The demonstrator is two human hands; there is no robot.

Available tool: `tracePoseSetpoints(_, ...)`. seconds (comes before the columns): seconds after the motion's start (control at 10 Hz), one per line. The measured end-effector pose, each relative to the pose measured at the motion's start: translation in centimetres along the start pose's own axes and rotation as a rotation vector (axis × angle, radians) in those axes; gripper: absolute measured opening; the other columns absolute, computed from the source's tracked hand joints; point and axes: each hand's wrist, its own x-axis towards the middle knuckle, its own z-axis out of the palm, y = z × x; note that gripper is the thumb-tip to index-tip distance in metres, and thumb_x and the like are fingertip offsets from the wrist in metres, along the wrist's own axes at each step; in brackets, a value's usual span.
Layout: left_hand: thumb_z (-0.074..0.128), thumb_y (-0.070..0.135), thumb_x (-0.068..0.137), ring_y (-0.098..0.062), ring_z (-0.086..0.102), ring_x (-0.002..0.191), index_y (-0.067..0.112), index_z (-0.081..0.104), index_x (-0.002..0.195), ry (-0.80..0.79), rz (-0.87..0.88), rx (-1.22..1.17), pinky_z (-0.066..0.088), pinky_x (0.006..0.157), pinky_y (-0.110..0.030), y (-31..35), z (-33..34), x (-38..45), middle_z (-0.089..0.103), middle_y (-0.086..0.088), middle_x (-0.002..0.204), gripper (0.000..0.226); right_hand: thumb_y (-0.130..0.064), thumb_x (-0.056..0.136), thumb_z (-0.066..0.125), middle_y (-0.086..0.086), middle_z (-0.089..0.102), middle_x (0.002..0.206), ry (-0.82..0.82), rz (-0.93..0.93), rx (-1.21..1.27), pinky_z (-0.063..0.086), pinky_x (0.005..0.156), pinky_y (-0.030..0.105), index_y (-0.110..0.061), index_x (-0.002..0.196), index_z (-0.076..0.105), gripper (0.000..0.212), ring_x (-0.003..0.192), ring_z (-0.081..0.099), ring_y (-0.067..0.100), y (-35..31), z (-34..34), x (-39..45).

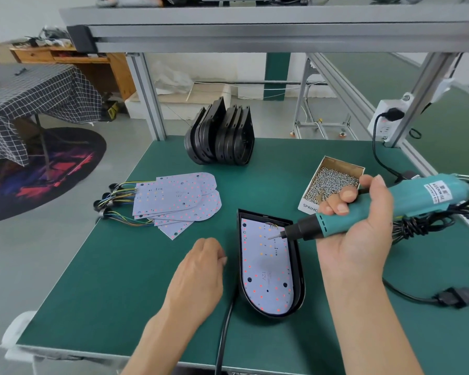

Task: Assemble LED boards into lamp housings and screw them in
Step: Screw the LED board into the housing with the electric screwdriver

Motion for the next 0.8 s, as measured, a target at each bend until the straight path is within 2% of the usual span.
tracePoseSetpoints(0.1,0.062,0.005,0.099,-0.013,0.066,0.065,0.017,0.063,0.087,0.095,-0.170,-0.521,0.052,0.061,-0.026,1.2,-1.1,0.4,0.071,0.002,0.076,0.017,-0.030,0.102,0.058,-0.005,0.049,0.068,-0.002,-0.005,0.004,0.041,0.055,0.023,-0.022,0.090,0.056,0.014,0.052,0.039,0.011,0.0,0.1,-0.2)
tracePoseSetpoints(0.2,0.074,0.002,0.091,-0.017,0.070,0.064,0.015,0.072,0.078,0.103,-0.157,-0.981,0.055,0.062,-0.020,3.2,-2.1,0.4,0.075,-0.009,0.076,0.018,-0.030,0.101,0.059,-0.005,0.049,0.069,-0.019,0.002,0.025,0.040,0.055,0.023,-0.023,0.090,0.057,0.014,0.052,0.040,0.010,-0.1,0.5,-0.4)
tracePoseSetpoints(0.3,0.076,0.013,0.081,-0.021,0.072,0.067,0.019,0.078,0.078,0.050,-0.154,-1.258,0.057,0.065,-0.023,5.0,-2.7,0.2,0.074,-0.015,0.079,0.007,-0.030,0.102,0.058,-0.005,0.048,0.070,-0.035,0.011,0.038,0.036,0.056,0.023,-0.022,0.089,0.056,0.015,0.053,0.039,0.010,-0.5,1.2,-1.0)
tracePoseSetpoints(0.5,0.078,0.015,0.078,-0.020,0.071,0.068,0.019,0.079,0.078,-0.003,-0.196,-1.399,0.056,0.065,-0.022,6.4,-2.5,-0.4,0.073,-0.013,0.078,0.004,-0.028,0.106,0.049,-0.005,0.046,0.070,0.015,0.047,0.019,0.034,0.062,0.023,-0.022,0.088,0.051,0.019,0.057,0.039,0.009,-2.2,2.6,-2.8)
tracePoseSetpoints(0.6,0.080,0.015,0.076,-0.021,0.073,0.070,0.018,0.080,0.079,-0.007,-0.211,-1.397,0.057,0.066,-0.022,6.6,-2.4,-0.6,0.075,-0.014,0.080,0.004,-0.034,0.106,0.047,-0.006,0.046,0.077,0.003,0.042,-0.080,0.037,0.069,0.022,-0.024,0.094,0.048,0.016,0.066,0.042,0.009,-2.8,3.0,-3.8)
tracePoseSetpoints(0.8,0.081,0.015,0.077,-0.027,0.078,0.086,0.018,0.082,0.086,-0.019,-0.206,-1.412,0.058,0.074,-0.022,6.9,-2.1,-0.7,0.078,-0.020,0.094,0.010,-0.034,0.106,0.048,-0.004,0.046,0.083,0.032,0.010,-0.079,0.036,0.073,0.025,-0.019,0.112,0.044,0.017,0.072,0.042,0.012,-2.7,2.9,-4.0)
